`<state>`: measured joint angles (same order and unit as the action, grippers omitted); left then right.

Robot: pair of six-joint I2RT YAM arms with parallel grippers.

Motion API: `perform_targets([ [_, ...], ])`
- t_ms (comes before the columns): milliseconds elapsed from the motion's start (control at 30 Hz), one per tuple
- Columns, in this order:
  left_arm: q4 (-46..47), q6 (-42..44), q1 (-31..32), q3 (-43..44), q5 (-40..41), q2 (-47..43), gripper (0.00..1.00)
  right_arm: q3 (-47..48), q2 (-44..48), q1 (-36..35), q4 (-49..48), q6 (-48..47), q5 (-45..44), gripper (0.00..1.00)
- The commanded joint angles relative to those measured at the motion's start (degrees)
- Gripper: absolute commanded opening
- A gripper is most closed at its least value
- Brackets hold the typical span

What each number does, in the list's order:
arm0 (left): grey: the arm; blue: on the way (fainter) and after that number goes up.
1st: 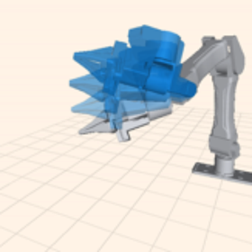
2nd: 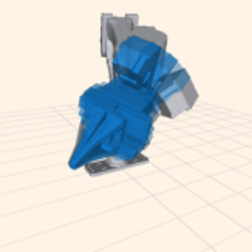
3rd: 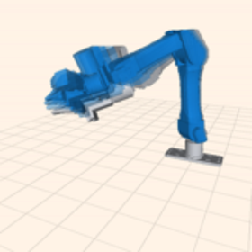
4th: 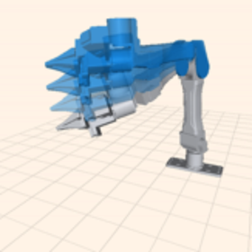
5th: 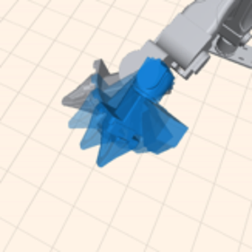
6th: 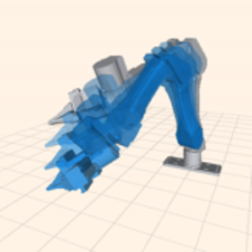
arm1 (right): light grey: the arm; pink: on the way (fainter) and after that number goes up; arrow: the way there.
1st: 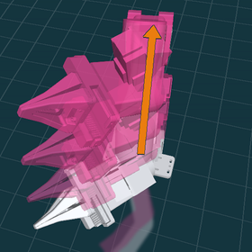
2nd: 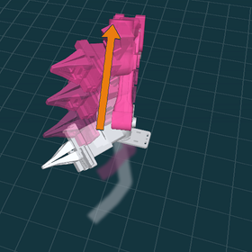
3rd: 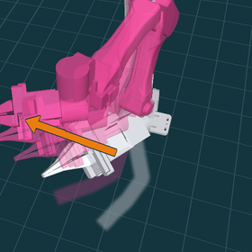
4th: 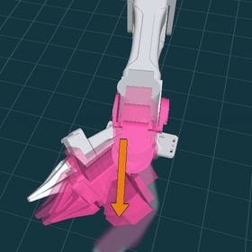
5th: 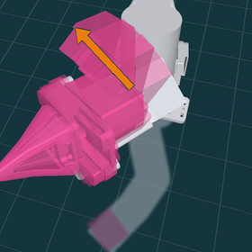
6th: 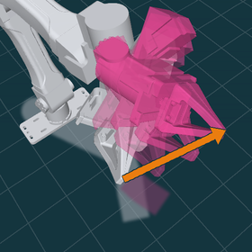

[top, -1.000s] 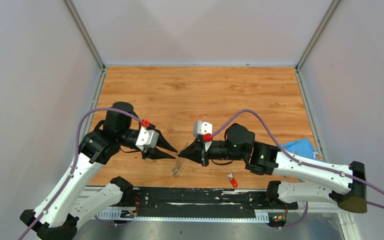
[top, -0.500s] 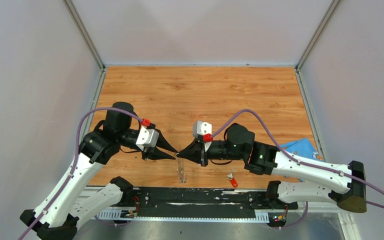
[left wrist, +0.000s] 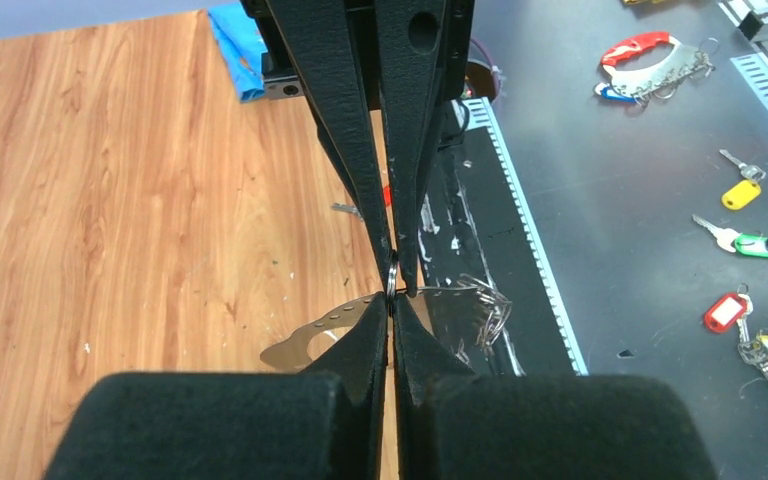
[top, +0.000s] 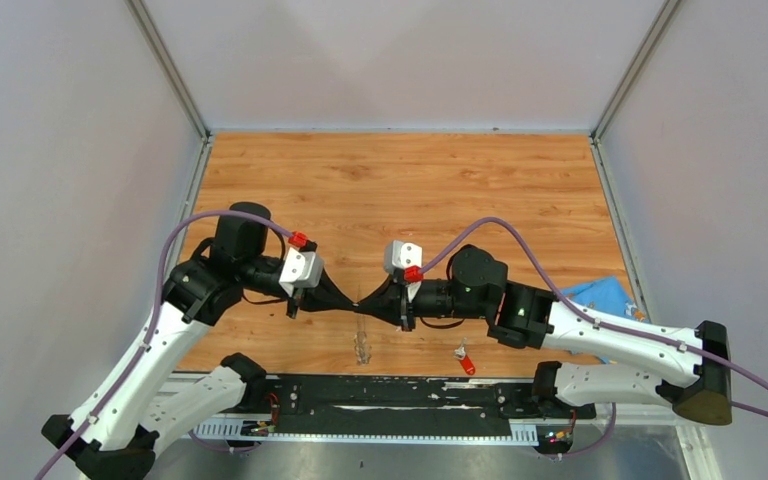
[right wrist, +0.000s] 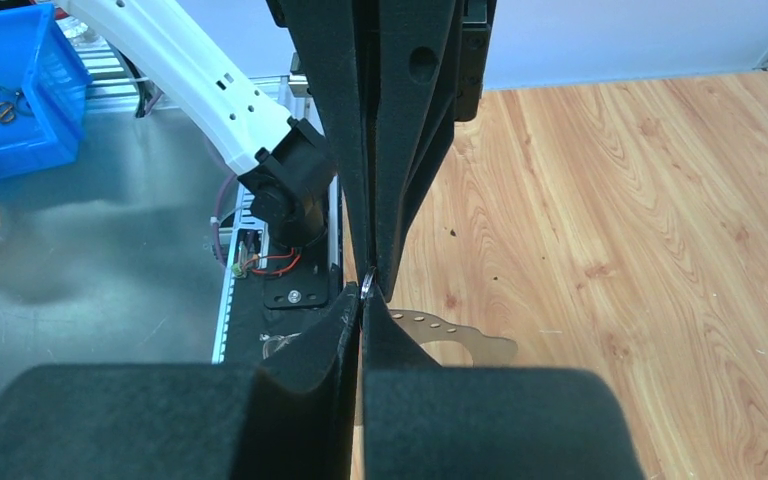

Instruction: Put the keys on the keyring

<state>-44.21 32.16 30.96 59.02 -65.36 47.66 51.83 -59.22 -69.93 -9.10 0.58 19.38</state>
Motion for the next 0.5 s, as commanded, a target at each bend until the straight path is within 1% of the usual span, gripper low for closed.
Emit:
perform_targets([
  [0, -0.3, -1.3, 0.5, -0.2, 4.1, -0.6, 0.0, 2.1, 1.6, 0.3, -3.7, -0.2, -1.2, 0.06],
  [100, -0.2, -2.4, 0.5, 0.2, 4.0, -0.4, 0.0, 1.5, 2.9, 0.3, -3.9, 0.3, -0.8, 0.15],
  [167, -0.1, -3.5, 0.5, 1.0, 4.1, 0.1, 0.0, 1.3, 3.5, 0.3, -3.8, 0.8, -0.9, 0.25],
  [300, -0.1, -5.6, 0.5, 2.6, 4.7, 1.3, 0.0, 0.7, 5.4, 0.3, -3.0, 1.1, -2.8, 0.4],
  [367, -0.1, -4.7, 0.5, 3.2, 4.1, 1.0, 0.0, 0.4, 7.0, 0.4, -1.5, 0.8, -4.8, 0.47],
  [467, 0.1, 0.9, 0.5, 3.5, 3.2, -1.0, 0.0, -0.5, 9.3, 0.4, 0.2, 0.7, -7.6, 0.54],
])
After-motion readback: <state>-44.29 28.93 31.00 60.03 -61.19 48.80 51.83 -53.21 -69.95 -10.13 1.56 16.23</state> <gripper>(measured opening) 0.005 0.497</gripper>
